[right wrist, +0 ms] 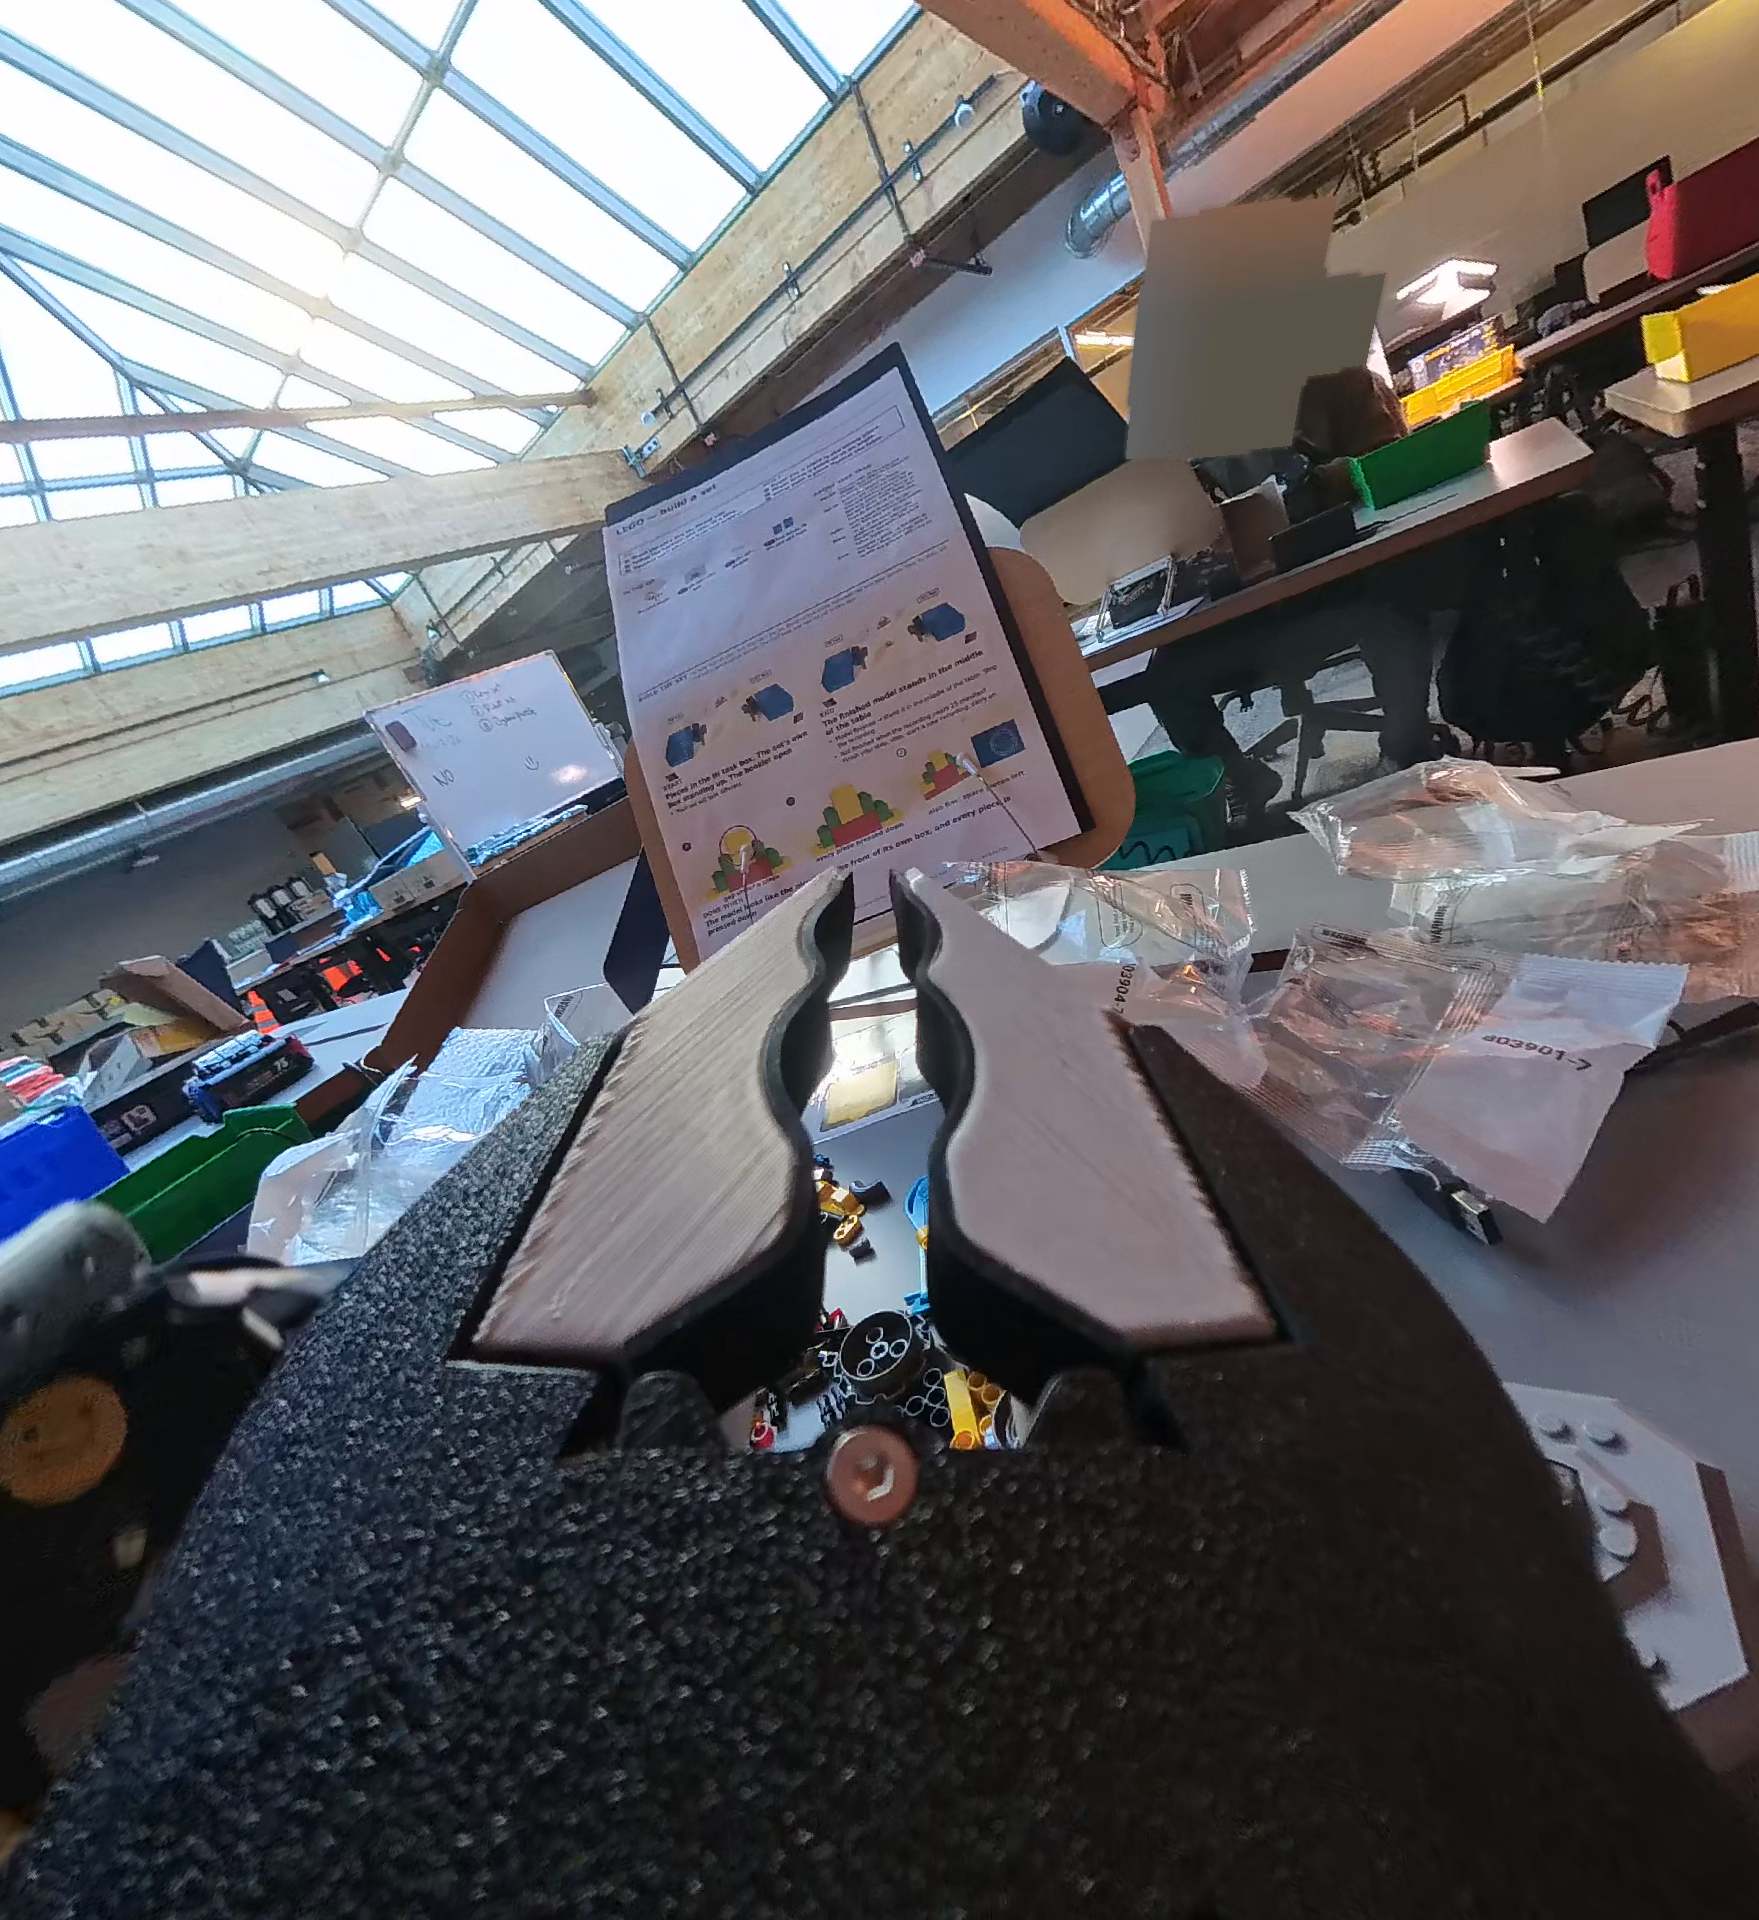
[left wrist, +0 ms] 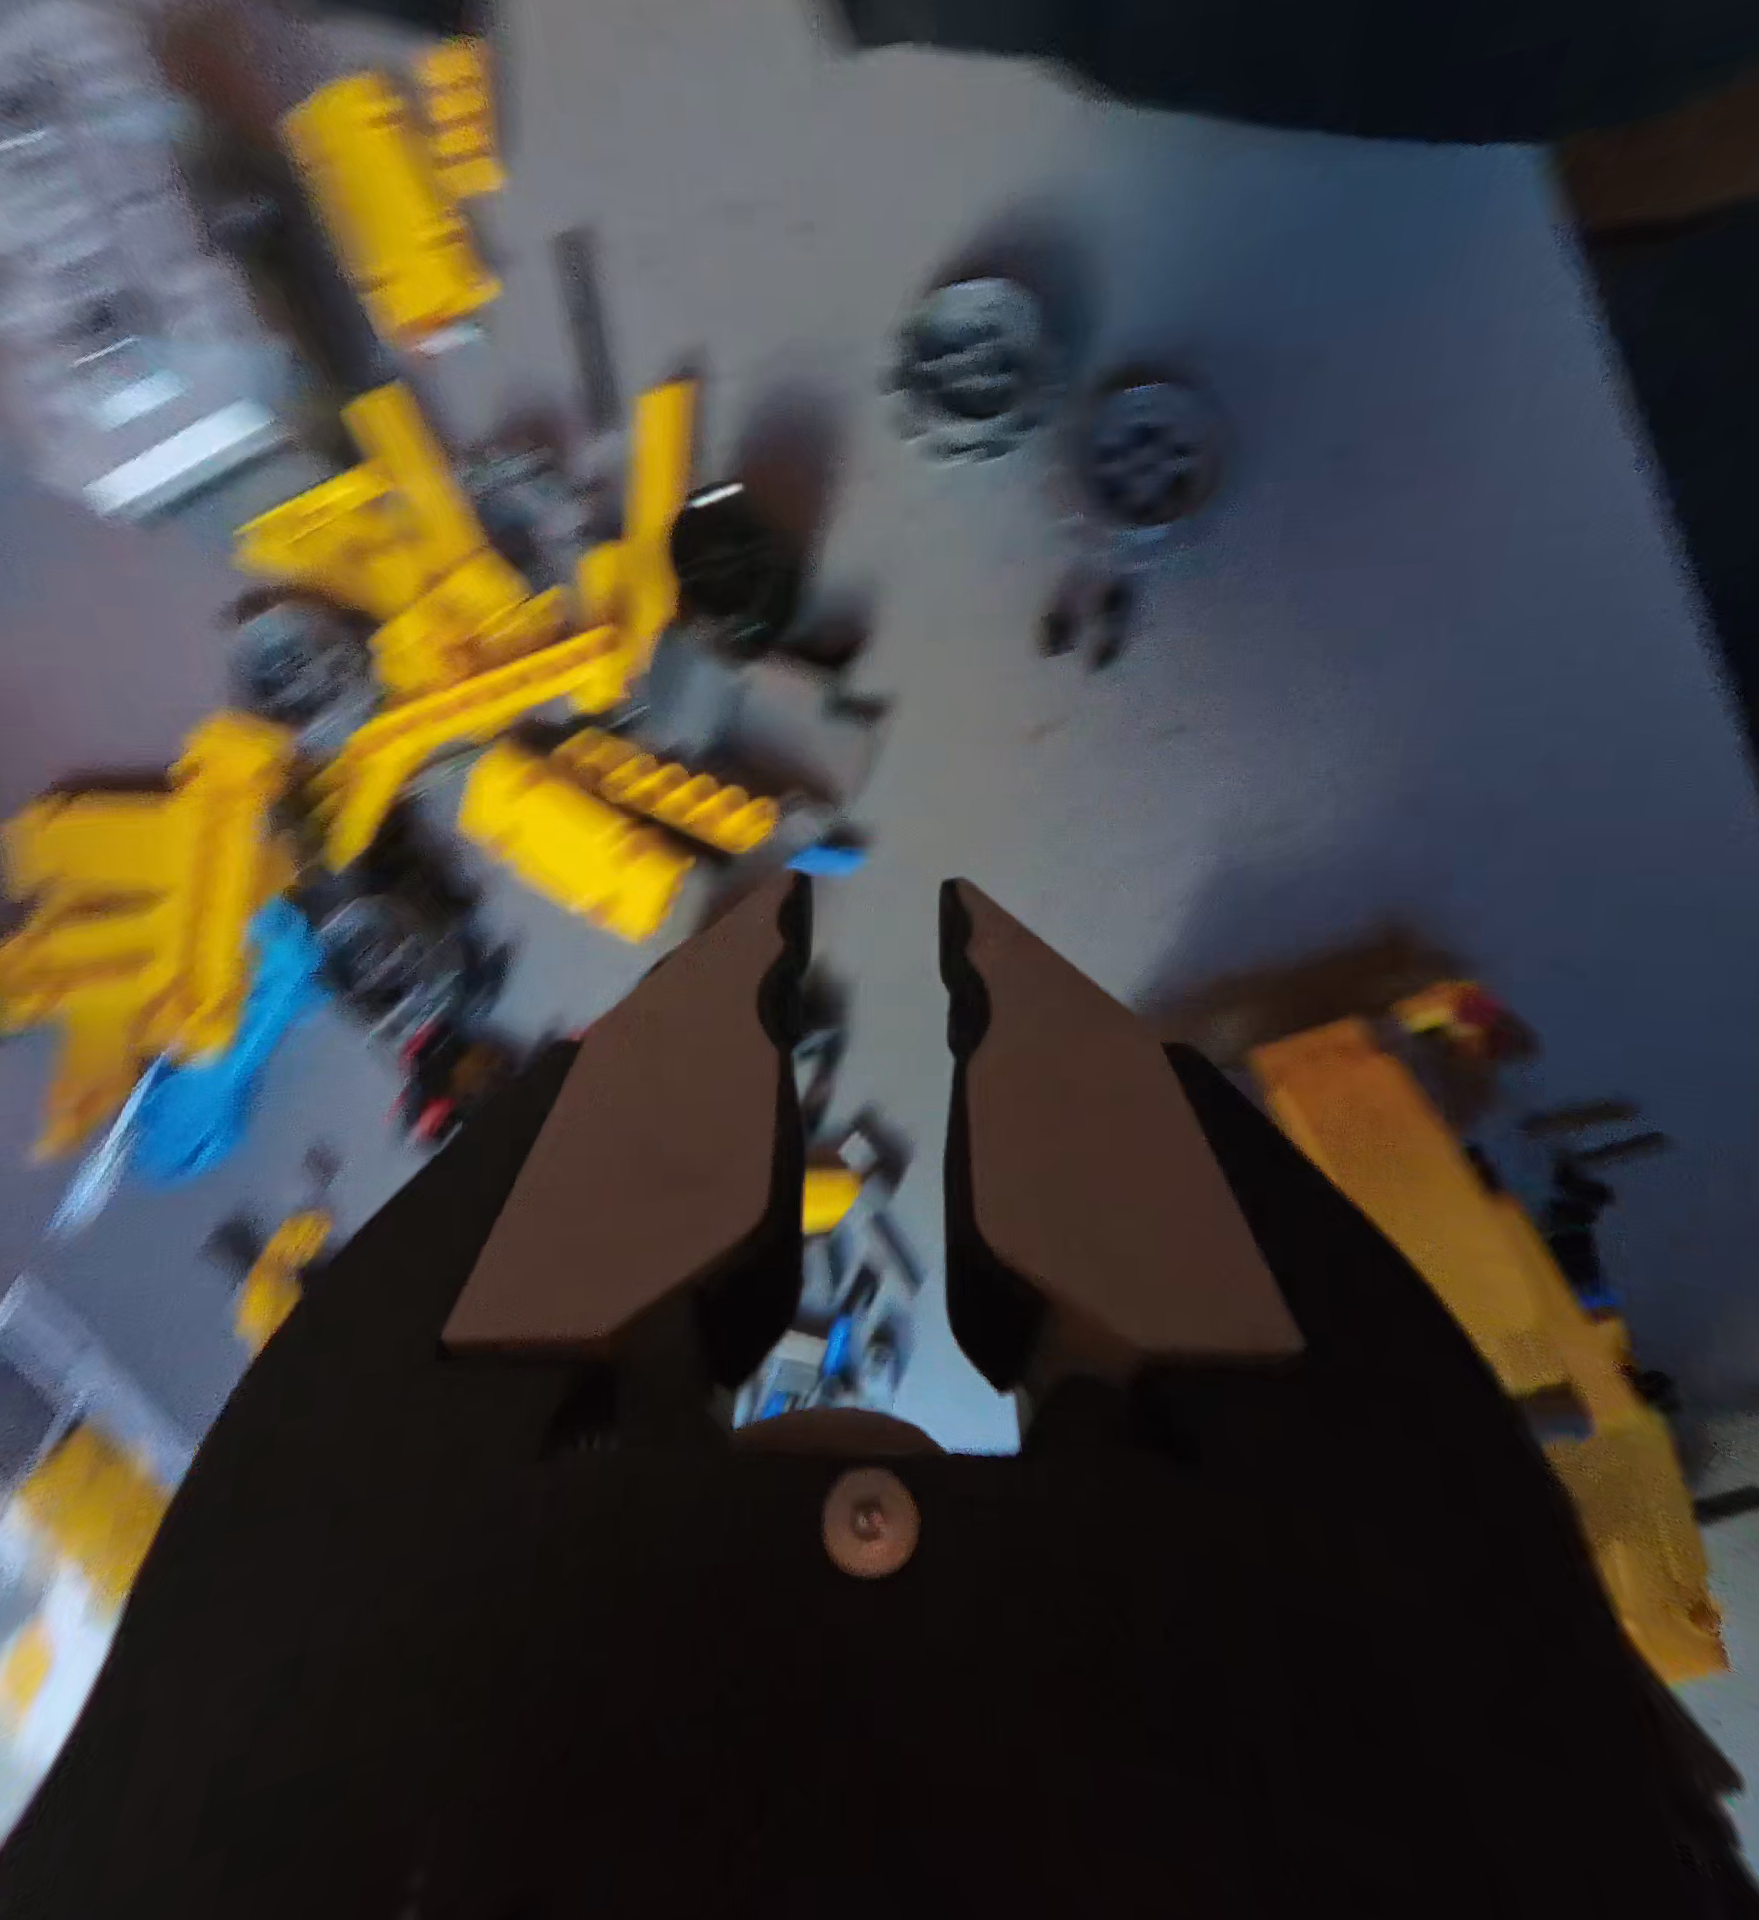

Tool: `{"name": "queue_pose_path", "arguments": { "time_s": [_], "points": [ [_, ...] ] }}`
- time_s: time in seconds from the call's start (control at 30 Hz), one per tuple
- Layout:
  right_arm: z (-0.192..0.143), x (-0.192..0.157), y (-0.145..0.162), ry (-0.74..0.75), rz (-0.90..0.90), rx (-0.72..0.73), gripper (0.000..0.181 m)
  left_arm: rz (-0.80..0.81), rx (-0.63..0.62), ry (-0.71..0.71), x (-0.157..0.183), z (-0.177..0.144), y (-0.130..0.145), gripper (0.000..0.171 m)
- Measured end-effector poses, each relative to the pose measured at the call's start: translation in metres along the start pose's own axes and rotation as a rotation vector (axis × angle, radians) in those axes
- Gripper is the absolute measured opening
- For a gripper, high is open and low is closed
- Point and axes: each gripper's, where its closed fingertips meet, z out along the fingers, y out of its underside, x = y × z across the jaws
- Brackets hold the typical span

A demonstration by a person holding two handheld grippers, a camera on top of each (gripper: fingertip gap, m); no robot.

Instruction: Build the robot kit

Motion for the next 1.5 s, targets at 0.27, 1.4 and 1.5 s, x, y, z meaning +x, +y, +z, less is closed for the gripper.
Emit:
{"name": "queue_pose_path", "arguments": {
  "time_s": [0.27, 1.4, 1.5],
  "points": [
    [0.003, -0.002, 0.005, 0.001, -0.014, -0.019, 0.007, -0.678, 0.042, -0.435, -0.113, -0.084, 0.084, 0.023],
    [0.026, -0.01, 0.047, 0.019, -0.158, -0.164, 0.006, -0.681, -0.022, -0.193, -0.098, -0.013, 0.107, 0.023],
    [0.026, -0.01, 0.048, 0.016, -0.156, -0.166, 0.006, -0.651, -0.053, -0.187, -0.096, 0.001, 0.109, 0.018]
  ]
}}
